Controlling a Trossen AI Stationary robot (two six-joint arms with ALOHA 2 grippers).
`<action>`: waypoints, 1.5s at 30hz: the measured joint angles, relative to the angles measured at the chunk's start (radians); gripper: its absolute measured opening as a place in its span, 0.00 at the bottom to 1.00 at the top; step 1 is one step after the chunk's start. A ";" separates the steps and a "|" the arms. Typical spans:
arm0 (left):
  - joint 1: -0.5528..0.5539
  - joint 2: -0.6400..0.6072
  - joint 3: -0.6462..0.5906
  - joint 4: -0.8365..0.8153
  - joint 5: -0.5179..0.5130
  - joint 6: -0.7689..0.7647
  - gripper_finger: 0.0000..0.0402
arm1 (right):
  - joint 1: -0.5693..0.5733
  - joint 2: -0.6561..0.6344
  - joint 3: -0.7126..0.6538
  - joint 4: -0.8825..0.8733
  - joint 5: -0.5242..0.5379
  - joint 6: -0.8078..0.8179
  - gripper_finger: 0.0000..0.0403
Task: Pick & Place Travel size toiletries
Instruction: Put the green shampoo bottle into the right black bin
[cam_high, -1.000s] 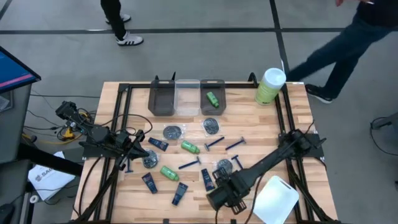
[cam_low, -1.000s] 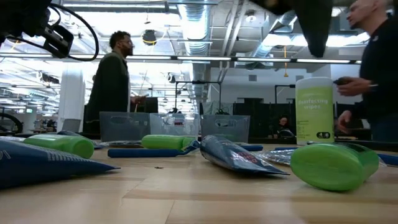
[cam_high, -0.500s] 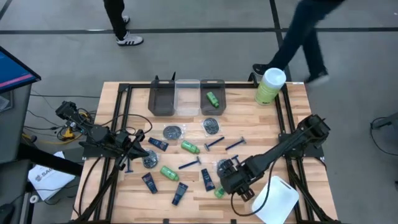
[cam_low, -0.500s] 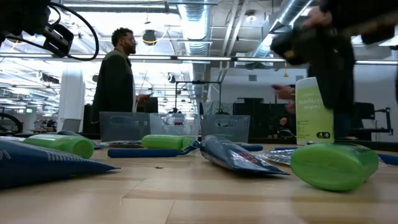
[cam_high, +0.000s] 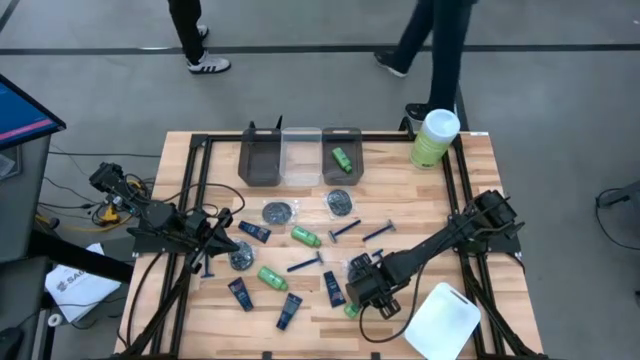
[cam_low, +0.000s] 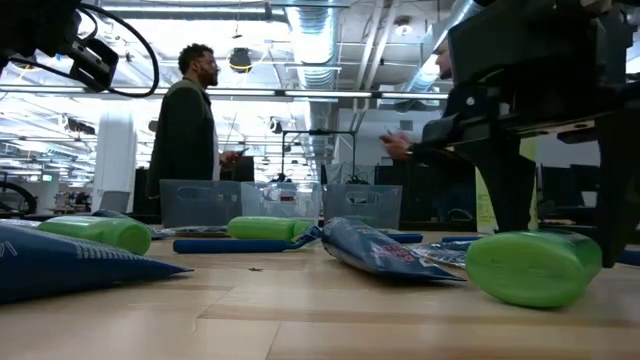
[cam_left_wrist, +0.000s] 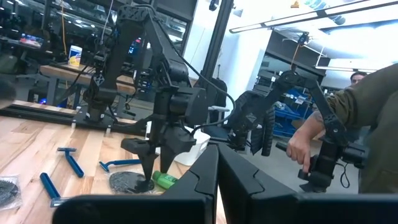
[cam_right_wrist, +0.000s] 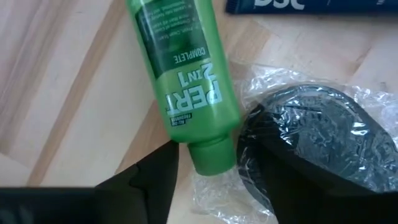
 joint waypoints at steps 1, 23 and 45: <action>0.000 0.000 0.000 0.000 0.000 0.000 0.01 | 0.000 0.000 -0.001 -0.001 0.001 0.001 0.48; 0.000 0.000 0.000 0.001 0.000 0.000 0.01 | -0.001 -0.097 -0.004 -0.009 -0.003 0.023 0.23; 0.000 0.000 0.000 0.001 0.000 0.000 0.01 | -0.556 -0.388 0.133 0.009 0.315 0.299 0.22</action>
